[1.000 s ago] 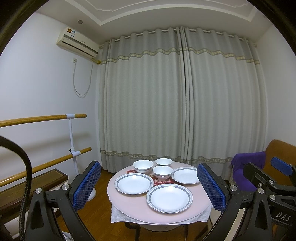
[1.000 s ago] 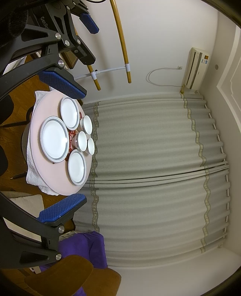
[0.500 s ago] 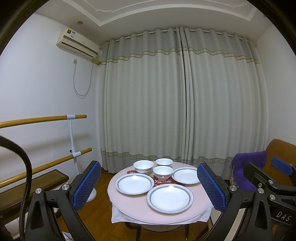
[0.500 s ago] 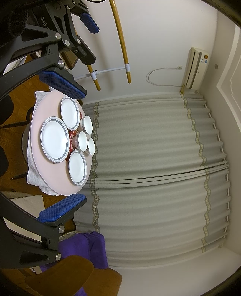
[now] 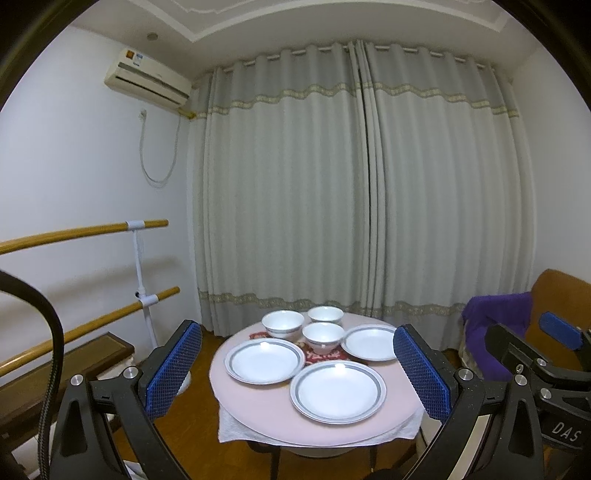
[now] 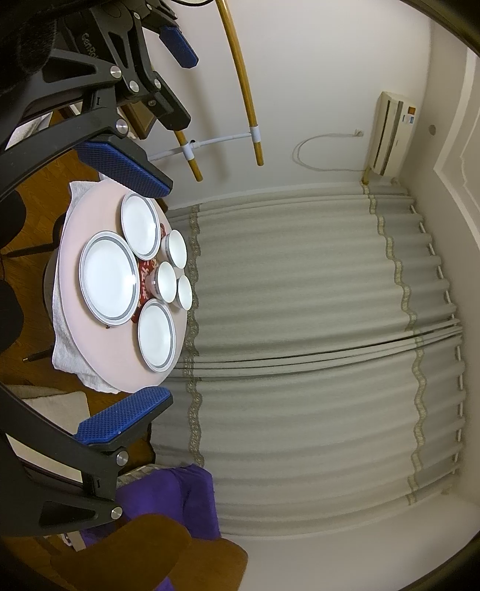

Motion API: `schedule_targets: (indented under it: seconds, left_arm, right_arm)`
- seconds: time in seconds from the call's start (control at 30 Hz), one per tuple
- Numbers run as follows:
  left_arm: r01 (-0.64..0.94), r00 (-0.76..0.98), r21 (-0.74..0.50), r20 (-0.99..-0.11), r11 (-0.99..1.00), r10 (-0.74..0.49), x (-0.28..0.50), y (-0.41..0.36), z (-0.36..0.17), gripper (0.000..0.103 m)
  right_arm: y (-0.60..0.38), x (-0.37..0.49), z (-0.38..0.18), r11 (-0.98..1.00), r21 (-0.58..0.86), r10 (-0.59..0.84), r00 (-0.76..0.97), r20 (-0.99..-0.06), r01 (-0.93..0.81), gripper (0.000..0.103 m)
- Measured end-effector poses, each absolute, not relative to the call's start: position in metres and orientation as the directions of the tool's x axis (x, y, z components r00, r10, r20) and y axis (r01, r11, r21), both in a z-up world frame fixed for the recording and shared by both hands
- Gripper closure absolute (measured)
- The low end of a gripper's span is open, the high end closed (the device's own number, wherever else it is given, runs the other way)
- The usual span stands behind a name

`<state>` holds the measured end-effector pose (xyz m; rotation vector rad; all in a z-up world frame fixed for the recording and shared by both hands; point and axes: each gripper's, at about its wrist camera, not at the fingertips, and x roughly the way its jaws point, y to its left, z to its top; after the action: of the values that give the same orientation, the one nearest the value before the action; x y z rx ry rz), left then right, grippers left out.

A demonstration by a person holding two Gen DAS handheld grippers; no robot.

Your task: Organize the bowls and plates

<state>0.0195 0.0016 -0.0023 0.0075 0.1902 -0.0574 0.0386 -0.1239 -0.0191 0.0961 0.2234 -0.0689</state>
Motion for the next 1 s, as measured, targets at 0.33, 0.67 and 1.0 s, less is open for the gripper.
schedule_targets:
  seconds: [0.33,0.67,1.0]
  left_arm:
    - [-0.015,0.944,-0.065,-0.331,0.998,-0.008,0.086,0.021,-0.009,0.001]
    - [0.013,0.858,-0.156,-0.505,0.988,-0.091,0.159,0.029,-0.029,0.001]
    - [-0.063,0.714,-0.120,-0.699,0.991,-0.039,0.255,0.024,-0.063,0.004]
  right_arm:
    - [-0.151,0.075,-0.039,0.987,0.120,-0.072,0.957,-0.281,0.110,0.000]
    - [-0.184,0.135,-0.079,0.981,0.144,-0.062,0.918,-0.392,0.127,0.000]
    - [-0.207,0.219,-0.147,0.975,0.210,0.067,0.815,-0.575,0.069,0.000]
